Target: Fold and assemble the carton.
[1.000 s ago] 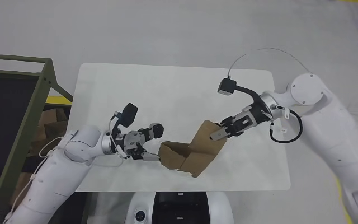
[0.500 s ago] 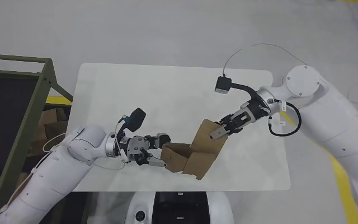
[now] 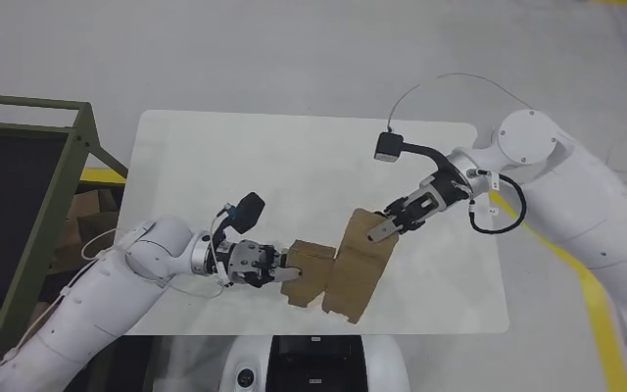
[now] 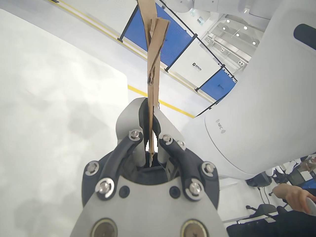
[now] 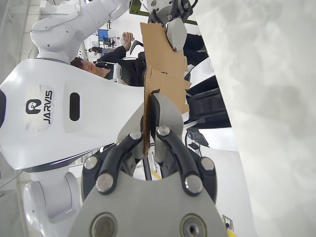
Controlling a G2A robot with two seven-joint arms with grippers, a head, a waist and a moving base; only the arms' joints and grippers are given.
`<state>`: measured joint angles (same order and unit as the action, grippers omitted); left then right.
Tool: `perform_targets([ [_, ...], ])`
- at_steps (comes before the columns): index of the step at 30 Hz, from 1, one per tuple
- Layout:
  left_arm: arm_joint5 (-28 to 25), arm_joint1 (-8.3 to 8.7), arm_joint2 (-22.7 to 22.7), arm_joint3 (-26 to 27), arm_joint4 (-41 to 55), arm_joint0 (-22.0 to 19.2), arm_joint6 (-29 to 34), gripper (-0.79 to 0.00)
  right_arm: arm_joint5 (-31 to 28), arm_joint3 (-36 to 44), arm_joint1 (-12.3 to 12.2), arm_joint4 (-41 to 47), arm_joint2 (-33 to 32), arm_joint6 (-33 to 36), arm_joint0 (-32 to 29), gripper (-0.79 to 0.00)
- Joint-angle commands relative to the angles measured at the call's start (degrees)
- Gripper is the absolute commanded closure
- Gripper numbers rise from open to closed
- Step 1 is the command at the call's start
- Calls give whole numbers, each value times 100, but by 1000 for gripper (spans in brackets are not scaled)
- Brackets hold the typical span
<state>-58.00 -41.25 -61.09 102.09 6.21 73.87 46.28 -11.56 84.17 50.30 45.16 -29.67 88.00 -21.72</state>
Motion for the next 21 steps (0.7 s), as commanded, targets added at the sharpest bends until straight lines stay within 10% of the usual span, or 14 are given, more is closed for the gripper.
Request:
perform_targets([
  [1, 0, -9, -4, -32, 45, -25, 0, 0, -31, -23, -1, 3, 14, 0, 15, 0],
  [2, 0, -18, -18, -44, 73, -30, 0, 0, -55, -31, -4, -2, 15, 0, 20, -15],
  [3, 0, -30, -34, -61, 112, -29, -10, 0, -110, -63, -9, 11, -11, 0, 20, -480],
  [4, 0, -45, -52, -71, 129, -27, -30, 0, -165, -91, -16, 22, -42, 0, 11, -785],
  [21, 0, -487, -379, -380, -468, 286, -2340, 0, -2531, 336, -398, 5, -1461, -2059, -1834, -785],
])
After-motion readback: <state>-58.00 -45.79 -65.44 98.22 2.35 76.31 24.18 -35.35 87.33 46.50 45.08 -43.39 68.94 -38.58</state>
